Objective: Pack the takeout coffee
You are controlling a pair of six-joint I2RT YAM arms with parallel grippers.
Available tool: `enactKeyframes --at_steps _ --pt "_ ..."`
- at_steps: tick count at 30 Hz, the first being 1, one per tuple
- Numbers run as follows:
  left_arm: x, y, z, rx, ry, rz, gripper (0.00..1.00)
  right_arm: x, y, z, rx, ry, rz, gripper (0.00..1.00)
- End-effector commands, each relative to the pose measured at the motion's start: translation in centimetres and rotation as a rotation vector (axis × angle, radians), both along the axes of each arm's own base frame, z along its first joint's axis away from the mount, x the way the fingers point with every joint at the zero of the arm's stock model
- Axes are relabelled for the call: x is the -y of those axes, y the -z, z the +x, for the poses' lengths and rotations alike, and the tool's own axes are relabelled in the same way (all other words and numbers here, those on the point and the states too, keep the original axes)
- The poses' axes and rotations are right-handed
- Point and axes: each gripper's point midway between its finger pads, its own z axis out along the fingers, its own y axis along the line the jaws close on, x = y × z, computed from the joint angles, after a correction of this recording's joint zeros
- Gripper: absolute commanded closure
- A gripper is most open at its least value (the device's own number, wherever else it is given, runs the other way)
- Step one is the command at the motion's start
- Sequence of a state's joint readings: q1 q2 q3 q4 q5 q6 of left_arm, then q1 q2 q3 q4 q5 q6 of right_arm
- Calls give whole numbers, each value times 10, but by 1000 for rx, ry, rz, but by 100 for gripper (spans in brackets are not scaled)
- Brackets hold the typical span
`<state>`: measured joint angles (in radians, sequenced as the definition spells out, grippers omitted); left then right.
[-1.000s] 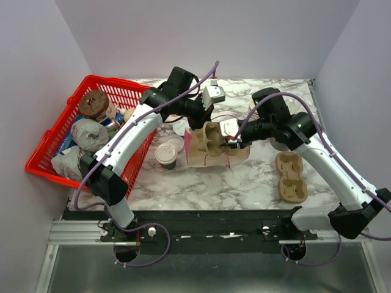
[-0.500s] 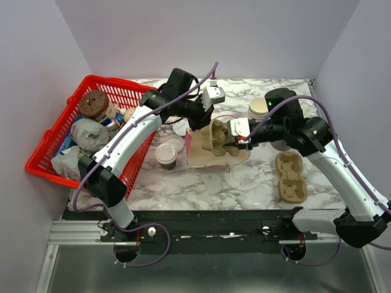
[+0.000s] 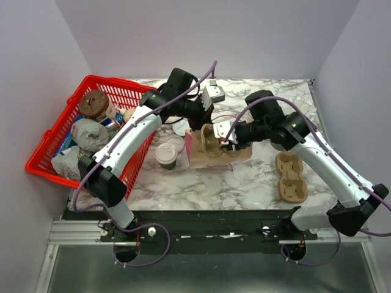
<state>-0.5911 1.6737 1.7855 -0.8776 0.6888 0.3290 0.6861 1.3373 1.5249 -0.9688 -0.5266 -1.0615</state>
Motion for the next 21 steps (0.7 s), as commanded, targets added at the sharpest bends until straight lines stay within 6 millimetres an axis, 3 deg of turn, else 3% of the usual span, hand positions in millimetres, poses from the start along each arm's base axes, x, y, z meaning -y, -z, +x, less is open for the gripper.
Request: enactKeyframes --at_steps 1,9,14,15,17,21 --pt "1 -7 -6 -25 0 -13 100 16 20 5 19 21 -154 99" --pt "4 -9 -10 -73 3 -23 100 32 36 3 36 15 -363 99" --pt "10 -19 -16 -124 27 -53 100 29 27 0 27 -7 -472 100" --pt "10 -17 -16 -130 31 -52 100 32 36 -2 -16 -14 -526 99" --pt "11 -17 -19 -148 46 -58 100 31 29 -3 -21 -19 -541 100" --pt "10 -14 -22 -177 57 -62 100 38 39 -5 -32 -33 -611 99"
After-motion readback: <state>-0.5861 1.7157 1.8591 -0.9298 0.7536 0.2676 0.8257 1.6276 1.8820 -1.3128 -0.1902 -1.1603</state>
